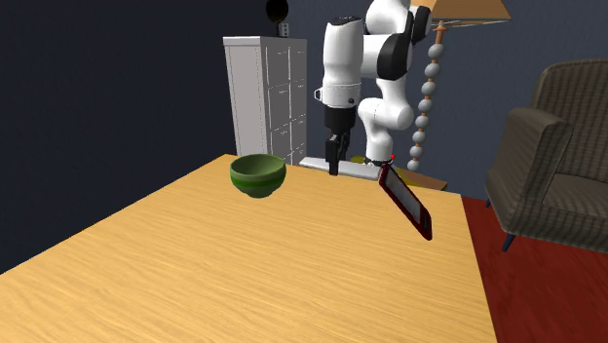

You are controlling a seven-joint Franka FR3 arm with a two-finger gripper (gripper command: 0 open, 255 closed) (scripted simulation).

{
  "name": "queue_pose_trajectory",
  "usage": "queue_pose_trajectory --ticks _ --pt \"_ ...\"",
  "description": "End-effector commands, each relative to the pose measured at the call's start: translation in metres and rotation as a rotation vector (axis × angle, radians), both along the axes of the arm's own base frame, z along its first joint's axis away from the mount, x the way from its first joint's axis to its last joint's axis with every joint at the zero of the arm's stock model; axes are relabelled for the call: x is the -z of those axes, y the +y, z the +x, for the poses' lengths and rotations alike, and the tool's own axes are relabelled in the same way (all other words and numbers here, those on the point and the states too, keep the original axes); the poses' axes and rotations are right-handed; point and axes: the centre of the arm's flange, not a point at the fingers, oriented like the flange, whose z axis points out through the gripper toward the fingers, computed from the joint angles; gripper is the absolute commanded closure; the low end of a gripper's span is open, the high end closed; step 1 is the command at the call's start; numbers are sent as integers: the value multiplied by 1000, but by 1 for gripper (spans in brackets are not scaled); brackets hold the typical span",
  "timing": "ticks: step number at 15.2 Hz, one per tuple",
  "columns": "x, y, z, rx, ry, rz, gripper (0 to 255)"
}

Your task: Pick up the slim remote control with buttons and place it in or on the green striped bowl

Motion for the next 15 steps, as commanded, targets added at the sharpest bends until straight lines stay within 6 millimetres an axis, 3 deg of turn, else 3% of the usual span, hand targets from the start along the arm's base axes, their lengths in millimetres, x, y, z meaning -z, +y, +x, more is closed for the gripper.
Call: queue_pose_trajectory --ticks 1,8,15 --pt "-11 0 0 0 0 0 255" --pt "-44 0 0 0 0 0 255" --pt "-45 -87 30 0 0 0 255"
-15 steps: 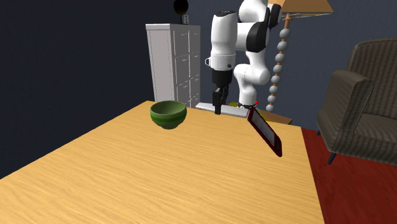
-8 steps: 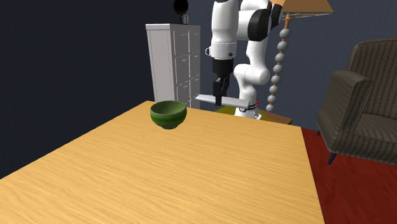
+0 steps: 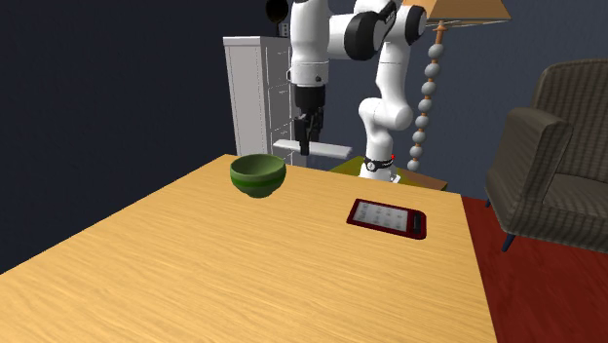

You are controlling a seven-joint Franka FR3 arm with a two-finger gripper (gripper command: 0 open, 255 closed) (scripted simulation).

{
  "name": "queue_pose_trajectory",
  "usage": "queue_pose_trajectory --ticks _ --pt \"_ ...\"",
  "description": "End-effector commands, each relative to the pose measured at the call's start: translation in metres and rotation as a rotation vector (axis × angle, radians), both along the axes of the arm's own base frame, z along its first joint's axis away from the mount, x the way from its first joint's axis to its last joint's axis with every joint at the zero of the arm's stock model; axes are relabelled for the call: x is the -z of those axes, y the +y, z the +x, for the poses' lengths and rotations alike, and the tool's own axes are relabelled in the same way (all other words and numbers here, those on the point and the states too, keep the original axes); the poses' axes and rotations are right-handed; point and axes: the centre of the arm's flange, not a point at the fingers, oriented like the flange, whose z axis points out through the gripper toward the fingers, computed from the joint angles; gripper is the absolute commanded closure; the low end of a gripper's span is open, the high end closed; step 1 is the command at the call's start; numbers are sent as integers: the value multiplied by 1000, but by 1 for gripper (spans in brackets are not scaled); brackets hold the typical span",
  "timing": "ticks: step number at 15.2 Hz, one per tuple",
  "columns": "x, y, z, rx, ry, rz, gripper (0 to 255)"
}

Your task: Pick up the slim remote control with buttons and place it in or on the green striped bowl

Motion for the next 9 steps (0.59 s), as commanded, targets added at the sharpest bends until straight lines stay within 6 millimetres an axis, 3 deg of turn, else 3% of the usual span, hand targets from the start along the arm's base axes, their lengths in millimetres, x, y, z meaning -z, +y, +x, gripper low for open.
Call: queue_pose_trajectory --ticks 1,9 --pt "-3 -25 7 -1 0 0 255" --pt "-4 -124 42 -1 0 0 255"
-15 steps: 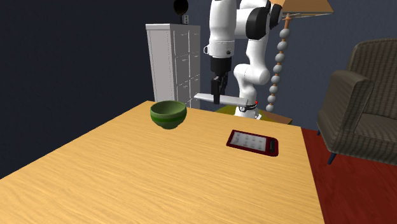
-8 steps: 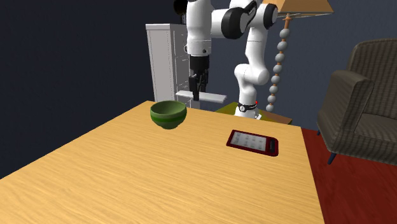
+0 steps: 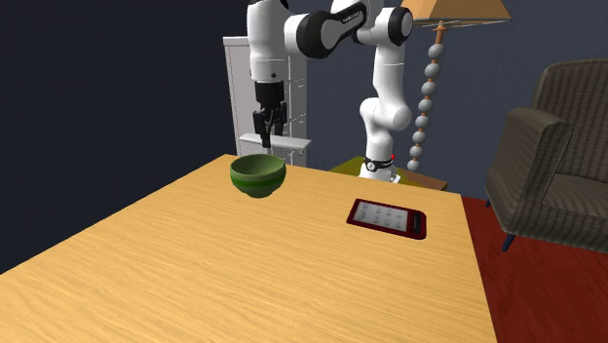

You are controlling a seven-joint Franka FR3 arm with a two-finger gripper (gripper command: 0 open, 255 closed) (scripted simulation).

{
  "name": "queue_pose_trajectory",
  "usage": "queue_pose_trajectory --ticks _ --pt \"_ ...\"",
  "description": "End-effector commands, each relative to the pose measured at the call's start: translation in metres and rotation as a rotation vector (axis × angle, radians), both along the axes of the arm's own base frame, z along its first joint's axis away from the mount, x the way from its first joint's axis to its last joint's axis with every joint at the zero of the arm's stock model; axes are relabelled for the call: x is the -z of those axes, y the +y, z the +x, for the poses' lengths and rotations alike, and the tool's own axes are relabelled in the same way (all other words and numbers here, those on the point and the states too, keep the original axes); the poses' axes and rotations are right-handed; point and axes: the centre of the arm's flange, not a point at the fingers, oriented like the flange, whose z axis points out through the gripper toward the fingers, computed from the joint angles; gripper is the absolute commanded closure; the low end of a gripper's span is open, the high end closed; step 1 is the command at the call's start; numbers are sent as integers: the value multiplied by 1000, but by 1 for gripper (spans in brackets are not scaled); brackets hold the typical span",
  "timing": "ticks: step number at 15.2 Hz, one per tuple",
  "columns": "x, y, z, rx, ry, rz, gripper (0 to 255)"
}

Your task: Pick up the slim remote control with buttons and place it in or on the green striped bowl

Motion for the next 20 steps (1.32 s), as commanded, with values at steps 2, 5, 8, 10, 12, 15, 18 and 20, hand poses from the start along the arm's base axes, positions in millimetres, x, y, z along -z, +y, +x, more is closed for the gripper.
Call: queue_pose_trajectory --ticks 2,5,8,10,12,15,18,20 --pt "-1 -40 14 -1 0 0 255" --pt "10 -58 20 -1 0 0 255" --pt "26 -58 20 -1 0 0 255" --pt "36 -58 20 -1 0 0 255" --pt "47 -58 20 -1 0 0 255" --pt "63 -58 20 -1 0 0 255" --pt "72 -58 20 -1 0 0 255" --pt "72 -58 20 -1 0 0 255"
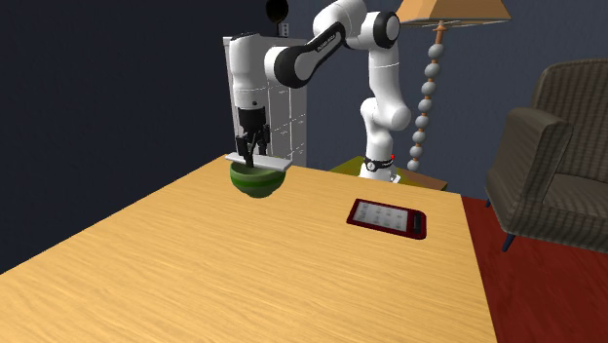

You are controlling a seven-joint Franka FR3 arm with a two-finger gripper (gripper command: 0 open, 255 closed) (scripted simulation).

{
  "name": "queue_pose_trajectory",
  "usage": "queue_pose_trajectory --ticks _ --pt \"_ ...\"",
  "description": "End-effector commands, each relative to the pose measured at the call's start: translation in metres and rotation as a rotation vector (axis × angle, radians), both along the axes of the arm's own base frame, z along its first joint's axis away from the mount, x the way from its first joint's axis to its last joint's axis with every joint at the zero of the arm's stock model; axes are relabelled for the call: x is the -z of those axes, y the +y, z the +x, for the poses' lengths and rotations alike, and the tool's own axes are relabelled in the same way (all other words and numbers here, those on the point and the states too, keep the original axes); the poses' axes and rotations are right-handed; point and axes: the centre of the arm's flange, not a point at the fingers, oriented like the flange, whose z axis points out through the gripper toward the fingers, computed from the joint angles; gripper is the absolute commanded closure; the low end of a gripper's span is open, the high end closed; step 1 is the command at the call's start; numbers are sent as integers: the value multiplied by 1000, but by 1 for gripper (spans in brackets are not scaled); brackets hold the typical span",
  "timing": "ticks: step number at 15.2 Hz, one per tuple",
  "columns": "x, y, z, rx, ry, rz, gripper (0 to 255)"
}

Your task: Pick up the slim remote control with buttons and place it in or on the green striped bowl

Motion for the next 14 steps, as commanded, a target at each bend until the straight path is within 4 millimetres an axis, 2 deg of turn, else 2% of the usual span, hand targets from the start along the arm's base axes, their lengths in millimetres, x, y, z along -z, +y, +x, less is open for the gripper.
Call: queue_pose_trajectory --ticks 1,5,6,11,14 --pt "1 0 0 0 0 0 255" --pt "1 0 0 0 0 0 255" --pt "1 0 0 0 0 0 0" --pt "1 0 0 0 0 0 0" --pt "-39 0 0 0 0 0 0"
